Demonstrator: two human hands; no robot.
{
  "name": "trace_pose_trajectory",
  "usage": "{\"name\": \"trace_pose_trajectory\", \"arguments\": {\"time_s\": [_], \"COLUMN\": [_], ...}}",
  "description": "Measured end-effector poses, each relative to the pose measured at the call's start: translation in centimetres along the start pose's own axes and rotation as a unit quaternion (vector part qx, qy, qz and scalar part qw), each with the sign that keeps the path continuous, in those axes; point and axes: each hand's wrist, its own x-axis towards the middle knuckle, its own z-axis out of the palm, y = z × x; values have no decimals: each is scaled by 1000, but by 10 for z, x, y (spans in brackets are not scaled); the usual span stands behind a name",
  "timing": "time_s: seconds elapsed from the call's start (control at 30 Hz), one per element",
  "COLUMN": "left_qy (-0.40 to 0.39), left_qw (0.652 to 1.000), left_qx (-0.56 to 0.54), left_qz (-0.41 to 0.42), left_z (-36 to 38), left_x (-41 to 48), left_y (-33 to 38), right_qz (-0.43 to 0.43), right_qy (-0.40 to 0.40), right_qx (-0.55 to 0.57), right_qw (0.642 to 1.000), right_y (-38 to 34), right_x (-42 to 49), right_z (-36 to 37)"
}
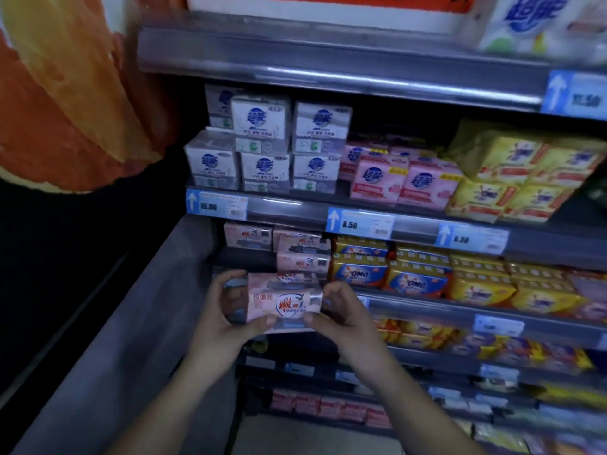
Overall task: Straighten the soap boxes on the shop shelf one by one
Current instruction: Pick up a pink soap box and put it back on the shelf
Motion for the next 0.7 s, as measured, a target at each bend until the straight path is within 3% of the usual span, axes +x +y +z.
{"name": "trace_pose_trajectory", "arguments": {"time_s": [0.17,0.37,0.7], "left_qy": [-106,-171,-15], "left_qw": [994,984,984], "left_qx": [39,42,120], "left_qz": [4,-20,-131], "left_z": [25,67,148], "left_x": [-11,-17,-38], "left_y": [21,34,49], "right_qz": [14,8,187], "right_qy": [0,21,-73], "right_qx": [-9,8,55], "right_qw": [1000,1000,978], "right_y": [-4,-19,-14], "right_x": [-30,-39,-46], "right_z": [-46,-89,-143]}}
